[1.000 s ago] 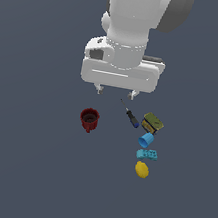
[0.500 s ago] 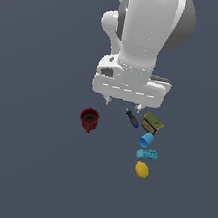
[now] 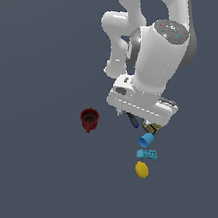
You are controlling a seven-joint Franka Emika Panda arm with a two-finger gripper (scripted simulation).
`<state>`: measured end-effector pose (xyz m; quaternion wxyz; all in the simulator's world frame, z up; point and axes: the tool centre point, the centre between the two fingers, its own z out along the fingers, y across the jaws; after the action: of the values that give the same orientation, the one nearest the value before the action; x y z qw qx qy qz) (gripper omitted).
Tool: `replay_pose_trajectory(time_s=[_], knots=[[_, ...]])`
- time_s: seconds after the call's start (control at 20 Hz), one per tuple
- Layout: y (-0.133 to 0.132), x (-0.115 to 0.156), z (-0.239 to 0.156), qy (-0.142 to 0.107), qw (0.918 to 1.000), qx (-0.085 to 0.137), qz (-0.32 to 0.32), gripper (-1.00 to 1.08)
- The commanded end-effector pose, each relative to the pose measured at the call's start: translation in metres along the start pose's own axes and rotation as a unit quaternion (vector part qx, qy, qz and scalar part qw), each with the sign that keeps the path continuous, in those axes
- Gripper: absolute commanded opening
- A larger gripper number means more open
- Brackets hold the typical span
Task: Pick up a designated object from a clutter of objects.
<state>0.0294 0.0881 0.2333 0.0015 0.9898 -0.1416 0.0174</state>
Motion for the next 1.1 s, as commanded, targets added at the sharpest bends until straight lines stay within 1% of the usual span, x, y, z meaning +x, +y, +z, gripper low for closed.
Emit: replay_pose_trajectory(time_s=[0.0,0.45,0.8,1.05], knots=[[-0.011,-0.004,0.014,-0.001,0.9998,0.000,0.021,1.00],[-0.050,-0.024,0.064,-0.006,0.9954,-0.002,0.095,1.00],[-0.078,-0.044,0.102,-0.011,0.9883,-0.003,0.152,1.00],[-0.092,-0.058,0.123,-0.014,0.9828,-0.004,0.184,1.00]])
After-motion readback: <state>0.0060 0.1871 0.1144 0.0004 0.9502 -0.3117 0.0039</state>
